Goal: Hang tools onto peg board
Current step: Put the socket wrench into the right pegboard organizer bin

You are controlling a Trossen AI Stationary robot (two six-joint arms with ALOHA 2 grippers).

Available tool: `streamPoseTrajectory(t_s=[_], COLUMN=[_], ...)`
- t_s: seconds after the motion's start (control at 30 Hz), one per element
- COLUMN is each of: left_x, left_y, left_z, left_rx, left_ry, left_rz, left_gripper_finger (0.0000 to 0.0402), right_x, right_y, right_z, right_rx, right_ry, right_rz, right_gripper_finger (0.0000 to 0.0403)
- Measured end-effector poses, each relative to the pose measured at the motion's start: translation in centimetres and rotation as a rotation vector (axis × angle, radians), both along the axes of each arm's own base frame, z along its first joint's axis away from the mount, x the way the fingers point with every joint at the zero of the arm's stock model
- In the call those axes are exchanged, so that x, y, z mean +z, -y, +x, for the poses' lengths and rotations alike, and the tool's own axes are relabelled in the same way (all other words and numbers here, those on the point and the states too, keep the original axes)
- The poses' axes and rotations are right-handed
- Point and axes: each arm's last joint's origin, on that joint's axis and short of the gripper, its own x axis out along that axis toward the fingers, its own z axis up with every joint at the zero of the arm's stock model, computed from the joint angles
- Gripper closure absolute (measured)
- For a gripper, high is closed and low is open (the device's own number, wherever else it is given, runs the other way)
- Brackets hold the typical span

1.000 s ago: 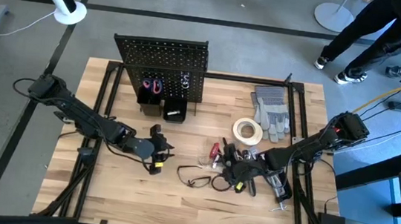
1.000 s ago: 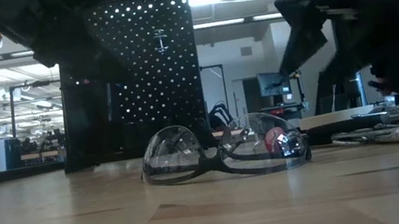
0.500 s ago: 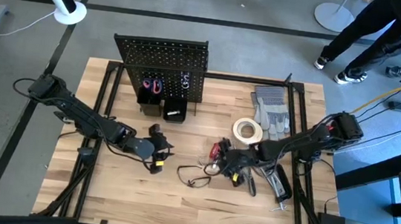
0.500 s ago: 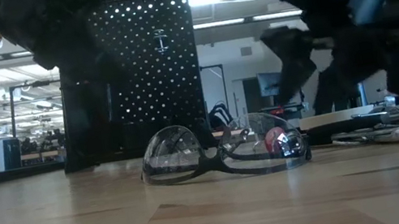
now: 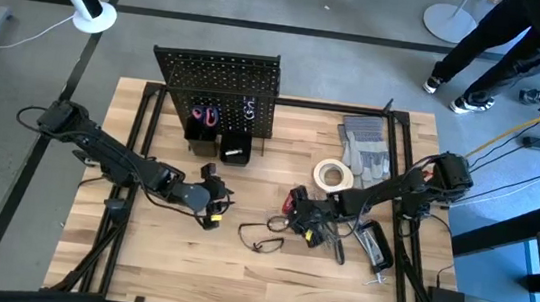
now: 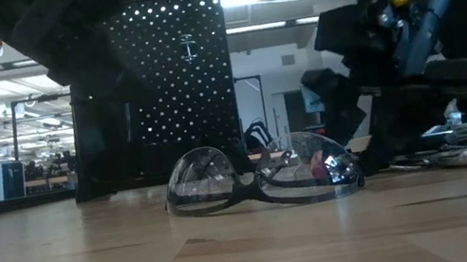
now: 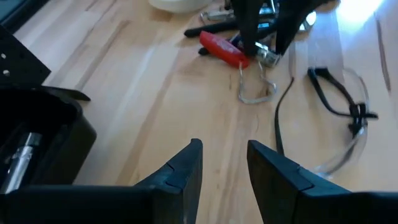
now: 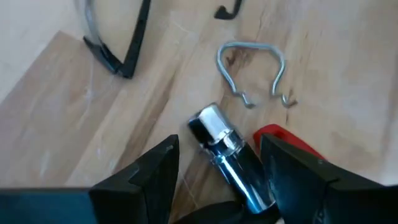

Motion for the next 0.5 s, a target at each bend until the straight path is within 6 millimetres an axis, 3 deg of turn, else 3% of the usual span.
streamPoseTrajectory(t_s=[0.23,0.5], left_x=[0.4,0.4], left_y=[0.1,0.1], left_z=[0.3,0.4], left_rx=[0.008,0.011], left_ry=[0.052,0.062], left_rz=[-0.026,-0.033], left_gripper_finger=[0.0286,0.0286], right_x=[-0.1,-1.1], right_y=[1.3,1.4], right_z=[0.3,0.4], right_rx=[-0.018,-0.023], right_ry=[-0.022,-0.054], right_rz=[0.062,0.069], right_gripper_finger=[0.0190,0.0258])
